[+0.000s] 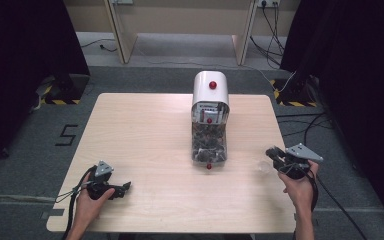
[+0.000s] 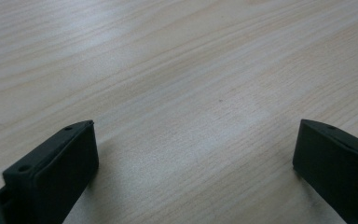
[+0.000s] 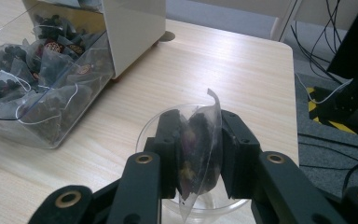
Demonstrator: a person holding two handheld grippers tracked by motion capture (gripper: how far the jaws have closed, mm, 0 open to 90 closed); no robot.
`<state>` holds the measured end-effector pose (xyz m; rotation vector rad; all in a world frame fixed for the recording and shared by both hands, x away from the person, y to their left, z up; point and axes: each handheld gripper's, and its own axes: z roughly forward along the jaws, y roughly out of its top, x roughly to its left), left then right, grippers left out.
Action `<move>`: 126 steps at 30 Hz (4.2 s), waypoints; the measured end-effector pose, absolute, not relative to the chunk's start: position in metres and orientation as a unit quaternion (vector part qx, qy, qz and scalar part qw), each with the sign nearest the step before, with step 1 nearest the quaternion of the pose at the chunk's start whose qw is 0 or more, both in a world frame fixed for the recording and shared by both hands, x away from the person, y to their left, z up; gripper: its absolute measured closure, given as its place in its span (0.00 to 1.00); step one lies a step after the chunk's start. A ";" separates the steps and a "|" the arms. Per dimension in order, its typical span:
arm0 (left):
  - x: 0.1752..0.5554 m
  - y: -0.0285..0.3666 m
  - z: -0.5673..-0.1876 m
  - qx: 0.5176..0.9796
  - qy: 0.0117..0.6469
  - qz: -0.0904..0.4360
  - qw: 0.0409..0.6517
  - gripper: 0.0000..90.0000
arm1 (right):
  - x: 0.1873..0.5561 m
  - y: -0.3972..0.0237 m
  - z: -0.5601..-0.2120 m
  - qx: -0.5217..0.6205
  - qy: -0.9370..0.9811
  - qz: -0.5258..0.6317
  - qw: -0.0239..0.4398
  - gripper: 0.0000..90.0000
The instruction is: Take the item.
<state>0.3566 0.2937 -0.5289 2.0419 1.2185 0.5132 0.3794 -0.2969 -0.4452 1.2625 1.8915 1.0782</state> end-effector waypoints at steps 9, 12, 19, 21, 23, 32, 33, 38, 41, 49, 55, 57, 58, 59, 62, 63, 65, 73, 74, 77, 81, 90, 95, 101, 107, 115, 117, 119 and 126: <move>0.357 0.294 -0.529 0.787 0.470 0.198 0.347 0.00 | 0.380 -0.296 -0.444 0.471 0.715 0.412 0.312 0.77; 0.357 0.294 -0.529 0.787 0.470 0.198 0.347 0.00 | 0.378 -0.296 -0.442 0.470 0.713 0.415 0.315 0.77; 0.357 0.294 -0.529 0.787 0.470 0.198 0.347 0.00 | 0.375 -0.292 -0.436 0.460 0.713 0.422 0.319 0.76; 0.357 0.294 -0.529 0.787 0.470 0.198 0.347 0.00 | 0.375 -0.291 -0.435 0.458 0.714 0.424 0.319 0.75; 0.357 0.294 -0.529 0.787 0.470 0.198 0.347 0.00 | 0.374 -0.286 -0.434 0.452 0.715 0.426 0.320 0.74; 0.357 0.294 -0.529 0.787 0.470 0.198 0.347 0.00 | 0.370 -0.273 -0.425 0.433 0.718 0.449 0.309 0.67; 0.357 0.294 -0.529 0.787 0.470 0.198 0.347 0.00 | 0.370 -0.270 -0.424 0.429 0.718 0.453 0.307 0.66; 0.357 0.294 -0.529 0.787 0.470 0.198 0.347 0.00 | 0.368 -0.256 -0.421 0.412 0.726 0.466 0.294 0.63; 0.357 0.294 -0.529 0.787 0.470 0.198 0.347 0.00 | 0.368 -0.251 -0.422 0.408 0.730 0.466 0.288 0.61; 0.357 0.294 -0.529 0.787 0.470 0.198 0.347 0.00 | 0.370 -0.242 -0.427 0.402 0.740 0.463 0.276 0.59; 0.357 0.294 -0.529 0.787 0.470 0.198 0.347 0.00 | 0.370 -0.235 -0.430 0.397 0.746 0.463 0.266 0.57; 0.357 0.294 -0.529 0.787 0.470 0.198 0.347 0.00 | 0.370 -0.232 -0.430 0.396 0.748 0.463 0.265 0.56; 0.357 0.294 -0.529 0.787 0.470 0.198 0.347 0.00 | 0.369 -0.231 -0.431 0.396 0.749 0.463 0.262 0.55; 0.357 0.294 -0.529 0.787 0.470 0.198 0.347 0.00 | 0.369 -0.231 -0.431 0.396 0.749 0.463 0.262 0.55; 0.357 0.294 -0.529 0.787 0.470 0.198 0.347 0.00 | 0.368 -0.225 -0.434 0.391 0.754 0.461 0.258 0.54; 0.357 0.294 -0.529 0.787 0.470 0.198 0.347 0.00 | 0.368 -0.223 -0.435 0.390 0.755 0.460 0.257 0.54; 0.357 0.294 -0.529 0.787 0.470 0.198 0.347 0.00 | 0.367 -0.222 -0.436 0.390 0.756 0.459 0.257 0.53; 0.357 0.294 -0.529 0.787 0.470 0.198 0.347 0.00 | 0.364 -0.216 -0.443 0.383 0.767 0.452 0.247 0.51; 0.357 0.294 -0.529 0.787 0.470 0.198 0.347 0.00 | 0.364 -0.216 -0.443 0.383 0.767 0.452 0.247 0.51; 0.357 0.294 -0.529 0.787 0.470 0.198 0.347 0.00 | 0.363 -0.214 -0.448 0.383 0.770 0.448 0.242 0.49; 0.357 0.294 -0.529 0.787 0.470 0.198 0.347 0.00 | 0.362 -0.215 -0.451 0.386 0.772 0.445 0.240 0.48; 0.357 0.294 -0.529 0.787 0.470 0.198 0.347 0.00 | 0.355 -0.216 -0.459 0.388 0.777 0.437 0.234 0.47; 0.357 0.294 -0.529 0.787 0.470 0.198 0.347 0.00 | 0.351 -0.217 -0.464 0.388 0.781 0.431 0.230 0.46; 0.357 0.294 -0.529 0.787 0.470 0.198 0.347 0.00 | 0.348 -0.221 -0.470 0.393 0.783 0.425 0.228 0.45; 0.357 0.294 -0.529 0.787 0.470 0.198 0.347 0.00 | 0.345 -0.225 -0.474 0.399 0.782 0.421 0.226 0.43; 0.357 0.294 -0.529 0.787 0.470 0.198 0.347 0.00 | 0.342 -0.227 -0.484 0.405 0.785 0.412 0.223 0.39; 0.357 0.294 -0.529 0.787 0.470 0.198 0.347 0.00 | 0.341 -0.227 -0.485 0.407 0.785 0.412 0.222 0.39; 0.357 0.294 -0.529 0.787 0.470 0.198 0.347 0.00 | 0.339 -0.226 -0.487 0.406 0.786 0.411 0.221 0.39; 0.357 0.294 -0.529 0.787 0.470 0.198 0.347 0.00 | 0.336 -0.224 -0.495 0.407 0.788 0.408 0.218 0.39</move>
